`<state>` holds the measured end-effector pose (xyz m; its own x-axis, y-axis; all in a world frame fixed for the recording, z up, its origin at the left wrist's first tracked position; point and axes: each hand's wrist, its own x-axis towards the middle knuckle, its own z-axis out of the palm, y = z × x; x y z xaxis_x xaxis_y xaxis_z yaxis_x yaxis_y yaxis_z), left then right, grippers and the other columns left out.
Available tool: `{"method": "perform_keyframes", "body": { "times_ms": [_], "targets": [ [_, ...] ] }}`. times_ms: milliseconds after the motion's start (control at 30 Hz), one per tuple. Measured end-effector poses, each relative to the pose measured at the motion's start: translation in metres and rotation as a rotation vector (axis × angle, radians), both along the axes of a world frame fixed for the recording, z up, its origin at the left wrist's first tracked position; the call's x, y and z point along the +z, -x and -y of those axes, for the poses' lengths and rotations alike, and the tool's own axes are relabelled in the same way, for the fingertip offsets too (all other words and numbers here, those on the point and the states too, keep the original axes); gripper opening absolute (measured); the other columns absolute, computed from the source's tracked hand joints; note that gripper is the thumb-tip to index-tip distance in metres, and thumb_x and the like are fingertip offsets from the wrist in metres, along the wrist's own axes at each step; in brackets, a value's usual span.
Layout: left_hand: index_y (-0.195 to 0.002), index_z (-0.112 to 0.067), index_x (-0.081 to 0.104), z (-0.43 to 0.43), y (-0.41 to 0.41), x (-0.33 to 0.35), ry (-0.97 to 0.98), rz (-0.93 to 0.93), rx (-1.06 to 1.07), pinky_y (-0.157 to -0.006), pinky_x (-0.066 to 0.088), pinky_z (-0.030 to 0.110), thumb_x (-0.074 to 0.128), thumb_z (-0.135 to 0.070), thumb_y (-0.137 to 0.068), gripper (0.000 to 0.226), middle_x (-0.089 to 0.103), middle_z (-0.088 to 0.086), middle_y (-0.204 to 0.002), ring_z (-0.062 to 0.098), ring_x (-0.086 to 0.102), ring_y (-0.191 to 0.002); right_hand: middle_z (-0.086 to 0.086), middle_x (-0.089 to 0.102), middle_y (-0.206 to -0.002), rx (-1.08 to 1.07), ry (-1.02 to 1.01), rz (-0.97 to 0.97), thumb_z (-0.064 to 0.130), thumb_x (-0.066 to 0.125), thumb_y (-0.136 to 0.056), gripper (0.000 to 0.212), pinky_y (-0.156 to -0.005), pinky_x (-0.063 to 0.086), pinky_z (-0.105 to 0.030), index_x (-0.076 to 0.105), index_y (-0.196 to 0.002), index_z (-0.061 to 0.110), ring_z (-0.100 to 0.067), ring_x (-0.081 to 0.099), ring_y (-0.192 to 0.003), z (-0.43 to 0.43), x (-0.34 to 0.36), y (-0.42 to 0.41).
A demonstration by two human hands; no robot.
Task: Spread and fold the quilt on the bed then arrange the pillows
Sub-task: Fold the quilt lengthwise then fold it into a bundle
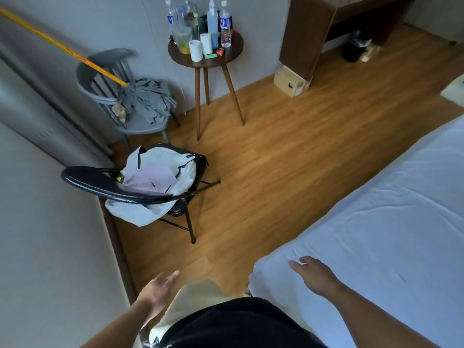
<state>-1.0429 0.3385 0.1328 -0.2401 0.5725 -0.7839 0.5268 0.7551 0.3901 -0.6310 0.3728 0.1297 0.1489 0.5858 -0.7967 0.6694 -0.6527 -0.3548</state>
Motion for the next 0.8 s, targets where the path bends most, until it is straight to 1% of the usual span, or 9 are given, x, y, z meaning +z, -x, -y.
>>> {"method": "perform_keyframes", "body": {
  "times_ms": [267,333,400,433,500,533,600,667,800],
  "targets": [
    [-0.139,-0.021,0.053,-0.184,0.010,-0.001,0.033,0.063,-0.179,-0.106,0.038,0.036,0.044,-0.057,-0.098,0.056,0.052,0.008,-0.142,0.028,0.050,-0.128,-0.002,0.047,-0.152,-0.137,-0.009,0.032,0.066,0.042,-0.096,0.072,-0.109,0.038,-0.037,0.042,-0.150,0.019,-0.024,0.045,-0.137,-0.138,-0.004,0.026],
    [-0.134,-0.020,0.057,-0.237,0.016,-0.001,0.041,0.082,-0.257,-0.103,0.040,0.031,0.046,-0.045,-0.101,0.043,0.055,0.008,-0.139,0.029,0.053,-0.125,0.000,0.046,-0.153,-0.230,-0.004,0.030,0.066,0.042,-0.095,0.073,-0.111,0.037,-0.038,0.041,-0.151,0.019,-0.023,0.044,-0.139,-0.157,-0.004,0.033],
    [-0.115,-0.020,0.064,-0.290,0.019,0.000,0.050,0.095,-0.270,-0.089,0.040,0.028,0.048,-0.038,-0.103,0.027,0.057,0.011,-0.125,0.027,0.057,-0.114,0.000,0.046,-0.153,-0.307,-0.002,0.027,0.066,0.041,-0.096,0.072,-0.112,0.036,-0.038,0.041,-0.151,0.019,-0.023,0.043,-0.139,-0.175,-0.003,0.038],
    [-0.096,-0.025,0.062,-0.316,0.019,0.001,0.063,0.077,-0.291,-0.081,0.041,0.029,0.048,-0.044,-0.101,0.024,0.059,0.009,-0.111,0.023,0.059,-0.097,-0.001,0.047,-0.152,-0.345,0.008,0.022,0.065,0.042,-0.096,0.071,-0.111,0.037,-0.037,0.041,-0.151,0.019,-0.023,0.045,-0.138,-0.185,-0.003,0.038],
    [-0.075,-0.022,0.053,-0.363,0.021,-0.008,0.097,0.033,-0.359,-0.072,0.042,0.033,0.046,-0.058,-0.094,0.042,0.061,0.003,-0.088,0.024,0.060,-0.078,-0.002,0.050,-0.149,-0.446,0.015,-0.003,0.062,0.046,-0.096,0.068,-0.108,0.039,-0.037,0.043,-0.149,0.019,-0.023,0.048,-0.134,-0.202,-0.002,0.037],
    [-0.079,-0.020,0.054,-0.384,0.019,-0.014,0.114,0.015,-0.396,-0.078,0.045,0.035,0.046,-0.059,-0.095,0.043,0.064,0.005,-0.091,0.028,0.062,-0.086,-0.002,0.051,-0.148,-0.497,0.013,-0.017,0.062,0.047,-0.096,0.068,-0.107,0.040,-0.037,0.044,-0.149,0.019,-0.023,0.050,-0.133,-0.209,-0.002,0.034],
    [-0.103,-0.017,0.061,-0.421,0.003,-0.017,0.119,0.005,-0.419,-0.091,0.047,0.039,0.048,-0.051,-0.099,0.037,0.064,0.013,-0.117,0.030,0.059,-0.103,-0.002,0.054,-0.144,-0.591,-0.002,-0.036,0.064,0.047,-0.094,0.068,-0.107,0.043,-0.040,0.046,-0.146,0.020,-0.023,0.053,-0.128,-0.225,-0.004,0.021],
    [-0.123,-0.011,0.061,-0.457,-0.022,-0.017,0.121,-0.006,-0.466,-0.088,0.046,0.036,0.050,-0.043,-0.101,0.040,0.060,0.016,-0.128,0.029,0.057,-0.108,-0.004,0.060,-0.132,-0.697,-0.020,-0.053,0.063,0.050,-0.094,0.063,-0.105,0.048,-0.045,0.053,-0.138,0.019,-0.024,0.058,-0.118,-0.243,-0.008,0.003],
    [-0.101,-0.023,0.061,-0.519,-0.086,-0.025,0.192,-0.002,-0.640,-0.097,0.046,0.036,0.047,-0.042,-0.102,0.024,0.062,0.007,-0.124,0.022,0.059,-0.111,-0.006,0.062,-0.127,-0.864,0.017,-0.111,0.060,0.056,-0.093,0.058,-0.103,0.050,-0.046,0.056,-0.134,0.019,-0.025,0.060,-0.114,-0.275,-0.025,-0.041]
  ]
}}
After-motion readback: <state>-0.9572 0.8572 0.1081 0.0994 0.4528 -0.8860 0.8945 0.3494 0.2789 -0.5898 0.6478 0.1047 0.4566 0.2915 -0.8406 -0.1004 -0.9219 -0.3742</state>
